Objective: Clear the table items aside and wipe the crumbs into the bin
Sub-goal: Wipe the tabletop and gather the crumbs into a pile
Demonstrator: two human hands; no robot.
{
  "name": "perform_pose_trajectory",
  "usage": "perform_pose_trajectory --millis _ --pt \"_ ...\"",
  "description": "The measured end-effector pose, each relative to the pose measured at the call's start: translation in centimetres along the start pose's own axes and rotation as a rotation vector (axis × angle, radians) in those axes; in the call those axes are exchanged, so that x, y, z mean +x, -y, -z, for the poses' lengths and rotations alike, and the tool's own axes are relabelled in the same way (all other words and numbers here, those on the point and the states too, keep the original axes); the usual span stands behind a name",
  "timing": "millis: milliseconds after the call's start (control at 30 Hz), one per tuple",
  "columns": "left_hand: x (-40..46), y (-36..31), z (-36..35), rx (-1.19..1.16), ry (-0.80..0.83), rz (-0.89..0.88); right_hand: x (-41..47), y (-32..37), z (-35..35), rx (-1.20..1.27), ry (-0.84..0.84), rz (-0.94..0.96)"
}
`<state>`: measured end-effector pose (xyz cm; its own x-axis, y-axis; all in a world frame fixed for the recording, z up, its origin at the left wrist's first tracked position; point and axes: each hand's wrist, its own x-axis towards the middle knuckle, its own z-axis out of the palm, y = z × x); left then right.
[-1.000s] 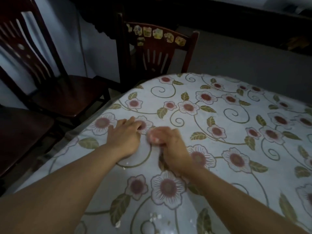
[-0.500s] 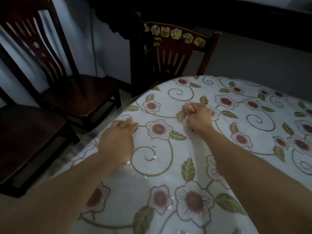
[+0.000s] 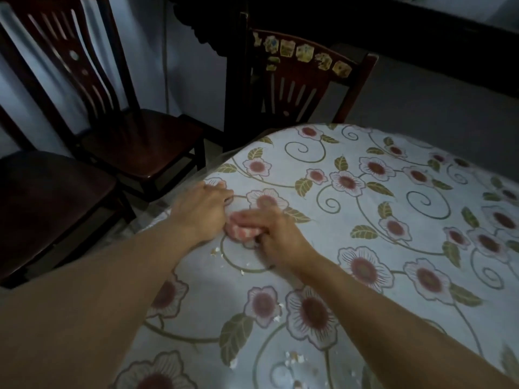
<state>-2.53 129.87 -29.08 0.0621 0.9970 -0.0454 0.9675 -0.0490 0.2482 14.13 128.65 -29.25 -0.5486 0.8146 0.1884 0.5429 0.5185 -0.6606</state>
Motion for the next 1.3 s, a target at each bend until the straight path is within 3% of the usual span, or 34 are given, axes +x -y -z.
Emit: perform_pose_trajectory --millis 167,267,333,400,500,600,733,900,1033,1100,1200,1300 --pt "-1.5 0.0 0.9 -0.049 0.153 0.014 -9.8 4.3 -1.1 0.202 0.231 0.104" --pt "-4.5 0.5 2.4 -0.075 0.112 0.060 -13.8 6.3 -0.7 0.350 0.381 0.055" --pt "-7.1 1.5 3.3 -0.054 0.020 0.126 -13.4 6.5 0.2 0.423 0.319 -0.022" --pt "-9.2 2.5 3.3 -0.022 0.004 0.160 -10.1 6.2 0.5 0.433 0.136 -0.093" --pt "-11.1 3.3 2.4 -0.043 0.055 0.204 -2.3 4.1 -0.1 0.284 -0.099 -0.137" --pt "-11.9 3.5 1.5 -0.034 0.025 0.205 4.1 0.8 -2.6 0.121 -0.162 -0.239" --pt "-12.4 2.8 1.6 0.024 0.015 0.182 3.9 1.0 -5.7 -0.029 -0.111 0.036" --pt "-12.6 2.5 2.5 0.008 0.028 0.190 -6.0 6.4 -5.3 0.129 0.163 0.136" --pt "-13.0 3.4 2.9 -0.134 0.098 0.168 -14.2 9.3 -4.1 0.193 0.374 0.031" --pt "-14.3 4.2 3.1 -0.207 0.030 0.188 -15.6 10.5 -2.8 0.224 0.469 0.006" --pt "-16.9 5.5 2.9 -0.156 -0.124 0.237 -12.3 11.5 -1.7 0.357 0.331 -0.006" --pt "-18.8 6.1 2.3 -0.229 -0.119 0.313 -4.8 10.9 -2.7 0.292 0.114 -0.105"
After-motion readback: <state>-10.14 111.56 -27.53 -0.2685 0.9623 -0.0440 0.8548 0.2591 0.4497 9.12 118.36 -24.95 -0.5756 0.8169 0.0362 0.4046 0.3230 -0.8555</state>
